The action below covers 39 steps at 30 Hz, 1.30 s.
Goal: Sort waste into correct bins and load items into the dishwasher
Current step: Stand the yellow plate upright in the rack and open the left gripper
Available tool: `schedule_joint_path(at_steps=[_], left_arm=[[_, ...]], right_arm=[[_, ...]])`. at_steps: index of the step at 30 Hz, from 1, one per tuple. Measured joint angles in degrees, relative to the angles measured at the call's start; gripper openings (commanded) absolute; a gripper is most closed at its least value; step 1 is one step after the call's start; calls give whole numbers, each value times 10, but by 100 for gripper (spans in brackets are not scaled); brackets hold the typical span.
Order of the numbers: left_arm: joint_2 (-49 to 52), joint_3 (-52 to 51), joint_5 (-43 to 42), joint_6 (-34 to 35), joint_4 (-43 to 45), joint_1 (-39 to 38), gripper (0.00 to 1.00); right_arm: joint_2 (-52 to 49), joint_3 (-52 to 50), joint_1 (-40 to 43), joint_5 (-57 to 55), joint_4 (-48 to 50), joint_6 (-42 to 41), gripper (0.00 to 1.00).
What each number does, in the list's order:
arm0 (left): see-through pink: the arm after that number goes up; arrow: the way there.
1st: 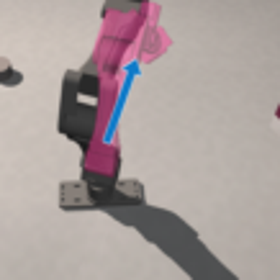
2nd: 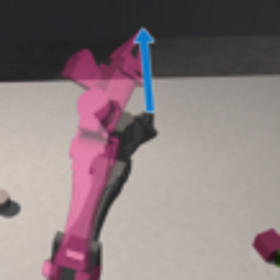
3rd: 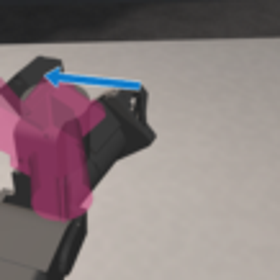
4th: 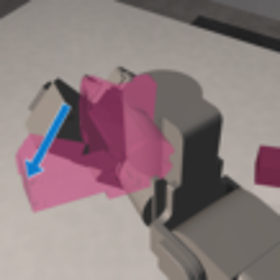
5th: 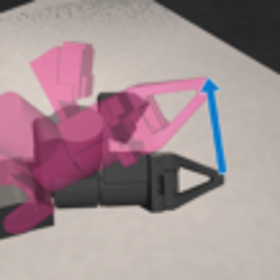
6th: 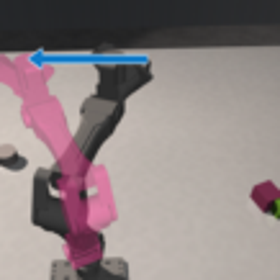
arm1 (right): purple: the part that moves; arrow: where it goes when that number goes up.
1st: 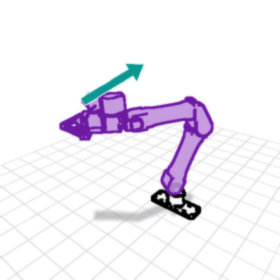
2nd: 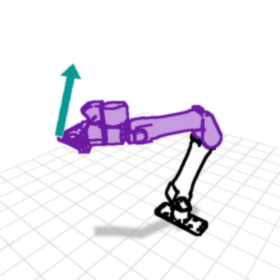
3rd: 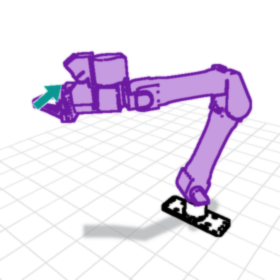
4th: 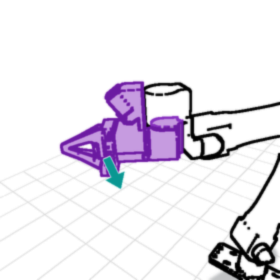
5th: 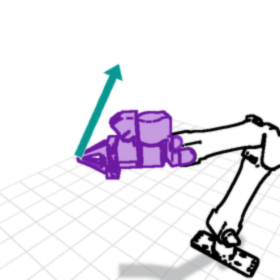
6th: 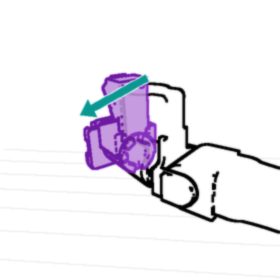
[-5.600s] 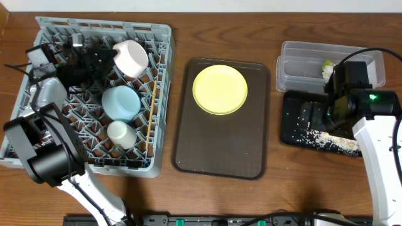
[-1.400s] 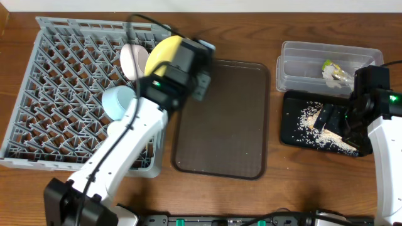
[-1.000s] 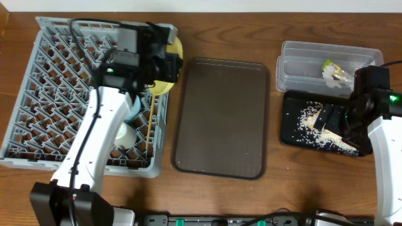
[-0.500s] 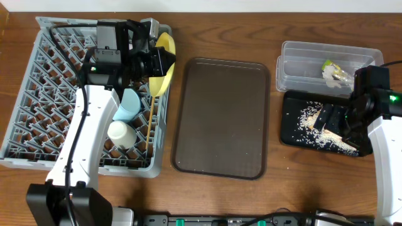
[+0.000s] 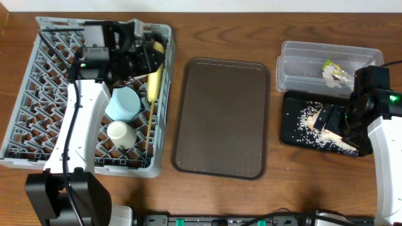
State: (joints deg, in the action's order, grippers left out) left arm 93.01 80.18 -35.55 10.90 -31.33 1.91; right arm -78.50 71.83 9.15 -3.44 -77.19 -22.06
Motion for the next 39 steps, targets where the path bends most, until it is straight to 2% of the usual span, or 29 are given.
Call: schedule_joint_path(at_steps=[1, 6, 9, 15, 21, 25, 28, 31, 35, 39], left_arm=[[0, 0, 11, 2, -3, 8, 56], [0, 0, 50, -14, -27, 46, 70], [0, 0, 62, -21, -41, 71, 74], [-42, -1, 75, -33, -65, 89, 78], [-136, -1, 82, -37, -131, 74, 80], [-152, -1, 132, -40, -193, 43, 87], [-144, -1, 184, -41, -254, 15, 88], [-136, -1, 232, -41, -326, -6, 88], [-135, -2, 269, -41, -419, -9, 89], [-147, -17, 285, -41, -443, -9, 89]], right_arm=[[0, 0, 0, 0, 0, 0, 99], [0, 0, 0, 0, 2, 2, 99], [0, 0, 0, 1, 12, 2, 99], [0, 0, -1, 36, 68, 9, 99], [0, 0, -21, 120, 194, 64, 99], [0, 0, -74, 160, 287, 113, 99], [-2, 0, -115, 163, 323, 137, 99], [-12, 1, -139, 146, 316, 150, 99], [-40, 1, -142, 115, 245, 156, 99], [-48, 0, -142, 101, 204, 155, 99]])
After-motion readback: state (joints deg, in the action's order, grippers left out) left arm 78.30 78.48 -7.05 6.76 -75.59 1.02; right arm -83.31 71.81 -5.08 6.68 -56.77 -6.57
